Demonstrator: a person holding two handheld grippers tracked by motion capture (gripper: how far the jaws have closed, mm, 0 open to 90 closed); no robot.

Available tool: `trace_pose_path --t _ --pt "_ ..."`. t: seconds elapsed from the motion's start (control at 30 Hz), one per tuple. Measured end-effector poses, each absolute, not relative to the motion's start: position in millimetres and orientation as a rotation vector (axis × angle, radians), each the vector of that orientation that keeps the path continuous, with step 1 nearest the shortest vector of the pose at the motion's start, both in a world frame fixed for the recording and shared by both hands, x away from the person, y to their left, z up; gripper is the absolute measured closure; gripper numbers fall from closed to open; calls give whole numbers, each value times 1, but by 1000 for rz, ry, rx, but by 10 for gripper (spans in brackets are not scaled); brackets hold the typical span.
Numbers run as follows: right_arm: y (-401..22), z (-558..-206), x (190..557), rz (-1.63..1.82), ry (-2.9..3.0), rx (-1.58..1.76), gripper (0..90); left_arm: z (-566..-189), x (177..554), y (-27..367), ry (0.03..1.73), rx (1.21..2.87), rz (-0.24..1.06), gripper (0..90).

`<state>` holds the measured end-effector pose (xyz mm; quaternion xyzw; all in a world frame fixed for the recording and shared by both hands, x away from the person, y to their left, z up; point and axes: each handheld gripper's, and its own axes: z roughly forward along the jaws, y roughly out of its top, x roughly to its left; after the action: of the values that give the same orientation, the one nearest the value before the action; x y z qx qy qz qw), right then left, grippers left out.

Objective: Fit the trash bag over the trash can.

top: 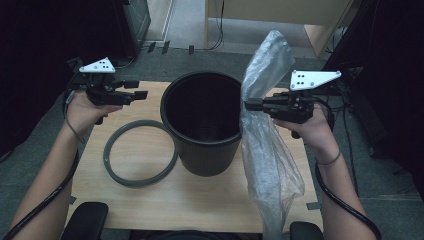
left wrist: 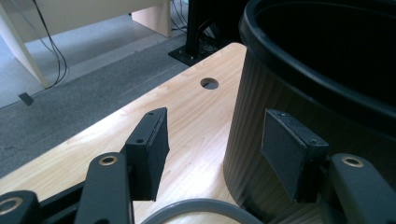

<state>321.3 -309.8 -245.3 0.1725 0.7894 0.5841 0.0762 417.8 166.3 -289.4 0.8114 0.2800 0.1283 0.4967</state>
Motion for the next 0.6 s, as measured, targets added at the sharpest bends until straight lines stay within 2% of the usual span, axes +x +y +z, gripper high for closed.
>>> trace_pose_path --t 0.6 --pt "-259 -229 333 1767 2467 387 900 -257 420 134 582 1975 322 406"
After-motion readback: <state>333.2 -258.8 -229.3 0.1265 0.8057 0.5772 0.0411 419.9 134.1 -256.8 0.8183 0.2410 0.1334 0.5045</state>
